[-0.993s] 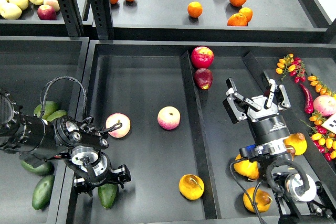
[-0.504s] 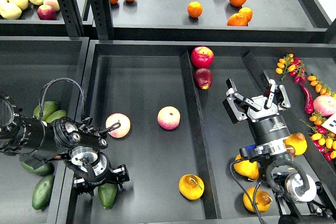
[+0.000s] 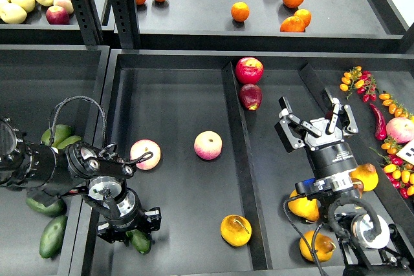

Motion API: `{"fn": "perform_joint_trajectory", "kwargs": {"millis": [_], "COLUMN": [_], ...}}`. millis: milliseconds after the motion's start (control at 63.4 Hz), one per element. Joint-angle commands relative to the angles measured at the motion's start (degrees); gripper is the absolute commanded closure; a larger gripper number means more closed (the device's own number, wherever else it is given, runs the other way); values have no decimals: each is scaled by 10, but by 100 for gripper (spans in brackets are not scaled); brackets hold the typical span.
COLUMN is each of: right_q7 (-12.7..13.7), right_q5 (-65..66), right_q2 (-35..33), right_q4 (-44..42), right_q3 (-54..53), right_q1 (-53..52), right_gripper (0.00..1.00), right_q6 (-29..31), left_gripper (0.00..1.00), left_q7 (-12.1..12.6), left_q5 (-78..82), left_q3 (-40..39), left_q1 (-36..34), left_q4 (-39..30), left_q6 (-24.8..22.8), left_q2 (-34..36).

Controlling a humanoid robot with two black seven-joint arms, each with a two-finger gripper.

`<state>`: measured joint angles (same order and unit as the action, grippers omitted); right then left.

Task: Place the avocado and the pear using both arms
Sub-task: 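Lower the left gripper onto the avocado and close it, then lift the avocado and carry it into the bin of avocados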

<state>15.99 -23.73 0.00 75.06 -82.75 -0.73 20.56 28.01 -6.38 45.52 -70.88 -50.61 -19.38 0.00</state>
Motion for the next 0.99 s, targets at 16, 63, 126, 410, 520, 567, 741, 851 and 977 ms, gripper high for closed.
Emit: {"fn": "perform_joint_trajectory", "kwargs": {"millis": [16,63,126,410,520,567,741,851,977], "right_q7": [0,0,1,0,0,0,0,0,0], "right_q5": [0,0,0,0,0,0,0,0,0], "right_q2": [0,0,0,0,0,0,0,0,0], "right_q4": [0,0,0,0,0,0,0,0,1], "right_q3": [0,0,0,0,0,0,1,0,0], "right_q1": [1,1,1,3,3,3,3,3,4], "right_gripper": [0,0,0,0,0,0,0,0,0], "right_q6": [0,0,0,1,1,1,4,4,4], "left_gripper": [67,68,69,70,70,70,69,69,69], "left_q7": [0,0,0,0,0,0,0,0,0], "left_q5": [0,0,-1,-1,-1,-1,-2,-2,-2], "left_q3": [-3,-3,-6,-10,-14,-14,-19,-21,-22], "left_q1": [-3,-5,-6,-25,-43,-53,-90,-102,-110], "left_q4": [-1,-2,-3,-15,-20,-22,-30,-42,-58], "left_q6": [-9,-10,-11,-21,-38,-42,-72,-73,-74], "left_q2": [0,0,0,2,18,23,41,58,75]}}
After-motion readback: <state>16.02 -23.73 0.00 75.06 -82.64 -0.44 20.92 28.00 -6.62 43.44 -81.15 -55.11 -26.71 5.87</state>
